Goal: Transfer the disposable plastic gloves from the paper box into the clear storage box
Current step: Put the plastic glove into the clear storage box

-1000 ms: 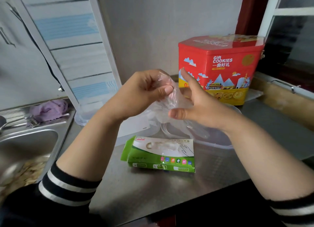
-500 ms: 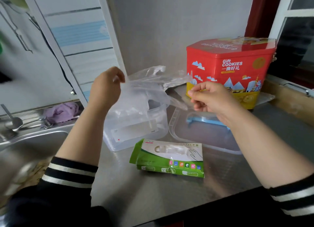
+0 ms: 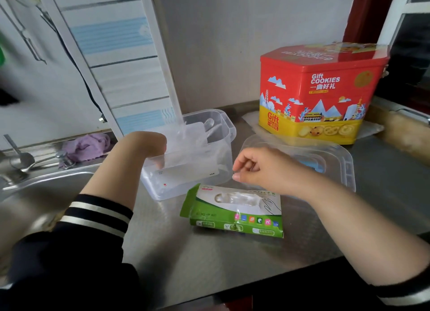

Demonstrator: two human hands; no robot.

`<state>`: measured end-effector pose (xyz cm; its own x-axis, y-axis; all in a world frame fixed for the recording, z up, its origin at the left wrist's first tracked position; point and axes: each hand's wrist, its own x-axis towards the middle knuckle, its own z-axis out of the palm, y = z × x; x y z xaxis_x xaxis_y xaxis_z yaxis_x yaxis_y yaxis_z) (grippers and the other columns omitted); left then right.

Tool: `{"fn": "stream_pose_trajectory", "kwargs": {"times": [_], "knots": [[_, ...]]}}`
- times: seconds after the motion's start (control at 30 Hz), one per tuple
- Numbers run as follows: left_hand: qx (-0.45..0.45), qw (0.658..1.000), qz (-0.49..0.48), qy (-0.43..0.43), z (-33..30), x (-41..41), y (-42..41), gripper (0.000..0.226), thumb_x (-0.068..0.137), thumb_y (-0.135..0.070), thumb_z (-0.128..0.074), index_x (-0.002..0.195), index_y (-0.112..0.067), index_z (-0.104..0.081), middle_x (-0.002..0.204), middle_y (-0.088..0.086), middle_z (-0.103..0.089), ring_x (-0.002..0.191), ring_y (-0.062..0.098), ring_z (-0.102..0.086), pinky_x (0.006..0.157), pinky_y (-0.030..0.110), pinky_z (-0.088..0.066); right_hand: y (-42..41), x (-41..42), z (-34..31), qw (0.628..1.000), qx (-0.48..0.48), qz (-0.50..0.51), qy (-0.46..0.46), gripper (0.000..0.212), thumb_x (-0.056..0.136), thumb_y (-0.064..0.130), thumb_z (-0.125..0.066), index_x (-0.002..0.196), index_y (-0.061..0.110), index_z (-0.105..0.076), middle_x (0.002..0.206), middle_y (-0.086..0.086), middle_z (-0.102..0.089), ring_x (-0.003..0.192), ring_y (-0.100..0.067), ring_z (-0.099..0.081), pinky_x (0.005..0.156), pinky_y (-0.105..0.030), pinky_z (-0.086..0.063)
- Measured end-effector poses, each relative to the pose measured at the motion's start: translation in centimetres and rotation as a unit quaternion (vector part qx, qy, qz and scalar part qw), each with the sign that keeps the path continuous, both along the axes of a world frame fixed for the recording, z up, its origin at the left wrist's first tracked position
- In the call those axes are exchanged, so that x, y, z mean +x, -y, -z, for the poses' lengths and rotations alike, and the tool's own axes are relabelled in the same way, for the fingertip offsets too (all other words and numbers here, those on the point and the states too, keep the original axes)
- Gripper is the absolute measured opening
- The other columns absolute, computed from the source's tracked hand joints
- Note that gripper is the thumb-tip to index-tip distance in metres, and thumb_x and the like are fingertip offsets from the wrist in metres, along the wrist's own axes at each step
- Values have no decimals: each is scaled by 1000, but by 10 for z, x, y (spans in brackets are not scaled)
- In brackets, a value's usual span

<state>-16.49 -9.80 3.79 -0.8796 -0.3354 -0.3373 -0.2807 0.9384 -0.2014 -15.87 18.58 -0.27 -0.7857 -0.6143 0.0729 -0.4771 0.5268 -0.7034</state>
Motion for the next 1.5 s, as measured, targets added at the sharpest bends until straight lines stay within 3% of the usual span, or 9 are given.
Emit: {"fn": "stream_pose_trajectory", "kwargs": {"times": [0.13, 0.23, 0.37, 0.43, 0.5, 0.63, 0.93, 1.23, 1.5], "knots": [[-41, 999, 10, -30, -3, 6, -6, 47, 84, -25, -73, 128, -20, -59, 132, 8, -45, 118, 32, -49, 99, 40, -43, 0, 7, 2, 997, 72, -23, -27, 21, 81, 43, -73, 97, 33, -63, 92, 16, -62, 70, 4, -54, 61, -13, -38], [-72, 967, 45, -240, -12, 20, -15, 34, 88, -22, -68, 122, -24, -64, 133, 7, -48, 124, 31, -41, 98, 45, -42, -2, 9, 3, 989, 130, -48, -45, 26, 80, 52, -69, 101, 38, -62, 102, 18, -53, 85, 1, -51, 66, -18, -38], [129, 787, 172, -579, -7, 52, -66, 16, 92, -21, -58, 103, -19, -70, 104, -3, -66, 85, 15, -60, 74, 31, -50, -2, 8, 10, 985, 161, -62, -28, 21, 81, 48, -70, 100, 41, -64, 99, 18, -52, 85, 1, -51, 65, -19, -36], [287, 771, 214, -526, 10, 67, -92, 16, 90, -29, -57, 99, -24, -69, 91, -13, -66, 70, 5, -59, 66, 19, -47, -2, 7, 13, 988, 145, -60, -7, 15, 83, 43, -70, 97, 40, -65, 87, 19, -55, 75, 1, -53, 59, -16, -35], [392, 812, 233, -365, 33, 75, -103, 26, 85, -42, -60, 107, -28, -65, 93, -15, -67, 80, 0, -62, 72, 14, -48, -1, 7, 16, 992, 114, -53, 7, 6, 85, 37, -69, 85, 41, -64, 76, 20, -55, 69, -1, -54, 55, -12, -35], [381, 877, 252, -147, 70, 73, -98, 69, 70, -54, -74, 128, -25, -52, 120, -12, -60, 107, -1, -55, 95, 22, -44, 0, 4, 29, 996, 73, -40, -14, 18, 83, 30, -74, 83, 43, -62, 87, 16, -53, 75, -5, -52, 64, -18, -37], [478, 845, 202, -126, 89, 66, -92, 76, 69, -32, -86, 131, -21, -43, 127, -11, -55, 117, 1, -54, 102, 27, -45, 6, 0, 37, 991, 71, -110, 35, 15, 89, 24, -67, 100, 34, -73, 96, 17, -43, 83, 1, -46, 73, -9, -34], [470, 848, 209, -130, 91, 64, -91, 65, 70, -34, -85, 121, -22, -46, 118, -10, -57, 110, 2, -55, 96, 25, -46, 12, 5, 47, 996, 7, -90, -25, 22, 87, 21, -69, 72, 35, -61, 95, 15, -52, 84, -1, -52, 79, -23, -43], [440, 862, 216, -133, 96, 60, -89, 60, 71, -40, -84, 117, -25, -48, 110, -9, -59, 102, 6, -58, 89, 29, -49, 6, 8, 27, 997, -36, -55, -34, 26, 92, 17, -63, 74, 35, -54, 86, 15, -60, 80, 3, -55, 70, -10, -40]]}}
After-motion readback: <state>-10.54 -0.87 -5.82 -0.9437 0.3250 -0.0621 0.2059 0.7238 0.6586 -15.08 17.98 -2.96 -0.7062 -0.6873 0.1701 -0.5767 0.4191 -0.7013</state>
